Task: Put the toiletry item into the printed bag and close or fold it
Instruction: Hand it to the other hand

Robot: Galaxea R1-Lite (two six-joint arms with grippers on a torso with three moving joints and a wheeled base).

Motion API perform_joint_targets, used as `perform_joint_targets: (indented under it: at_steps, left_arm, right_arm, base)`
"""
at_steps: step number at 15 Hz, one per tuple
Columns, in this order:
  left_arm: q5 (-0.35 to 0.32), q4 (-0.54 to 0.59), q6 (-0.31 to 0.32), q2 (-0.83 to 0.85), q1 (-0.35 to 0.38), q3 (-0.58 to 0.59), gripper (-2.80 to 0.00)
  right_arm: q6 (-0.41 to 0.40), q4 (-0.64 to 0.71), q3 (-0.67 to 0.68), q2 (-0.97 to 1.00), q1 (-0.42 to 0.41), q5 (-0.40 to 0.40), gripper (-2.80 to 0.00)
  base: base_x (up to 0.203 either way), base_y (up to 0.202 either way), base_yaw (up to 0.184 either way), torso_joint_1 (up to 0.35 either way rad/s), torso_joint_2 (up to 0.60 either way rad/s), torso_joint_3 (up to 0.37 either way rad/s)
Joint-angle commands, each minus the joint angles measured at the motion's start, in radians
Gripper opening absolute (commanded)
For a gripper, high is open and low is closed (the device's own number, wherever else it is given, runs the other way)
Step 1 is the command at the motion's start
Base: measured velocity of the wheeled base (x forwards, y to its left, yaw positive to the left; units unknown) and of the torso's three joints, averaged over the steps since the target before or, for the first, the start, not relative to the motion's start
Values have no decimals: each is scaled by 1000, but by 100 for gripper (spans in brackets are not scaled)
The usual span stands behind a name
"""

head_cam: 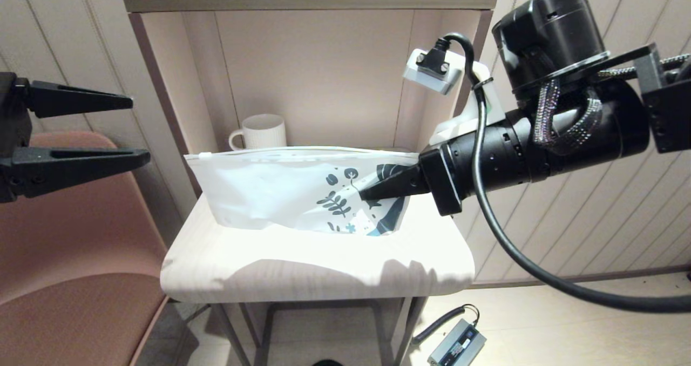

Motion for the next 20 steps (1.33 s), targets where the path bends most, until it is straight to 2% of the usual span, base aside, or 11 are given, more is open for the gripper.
perform_joint_targets:
  at_steps: [1,4,6,11,20]
  left_arm:
    - [-57,8,14,67,-3,-6,0]
    - [-77,54,31,122,-45,-28,0]
    - [-117,75,46,149,-73,-24,0]
    - [-127,155,176,197,-153,-32,0]
    - [-135,166,179,259,-221,-83,0]
  right_arm:
    - [-6,2,-3,2,1,4,-280]
    - [-20,2,-8,0,7,4,-280]
    - [-20,1,-15,0,14,4,-280]
    - [-23,-1,-19,0,14,4,-280]
    - [-43,-1,-20,10,16,7,-280]
  base:
    - [0,0,0,0,0,0]
    - [0,0,0,0,0,0]
    - [0,0,0,0,0,0]
    - [0,0,0,0,0,0]
    - [0,0,0,0,0,0]
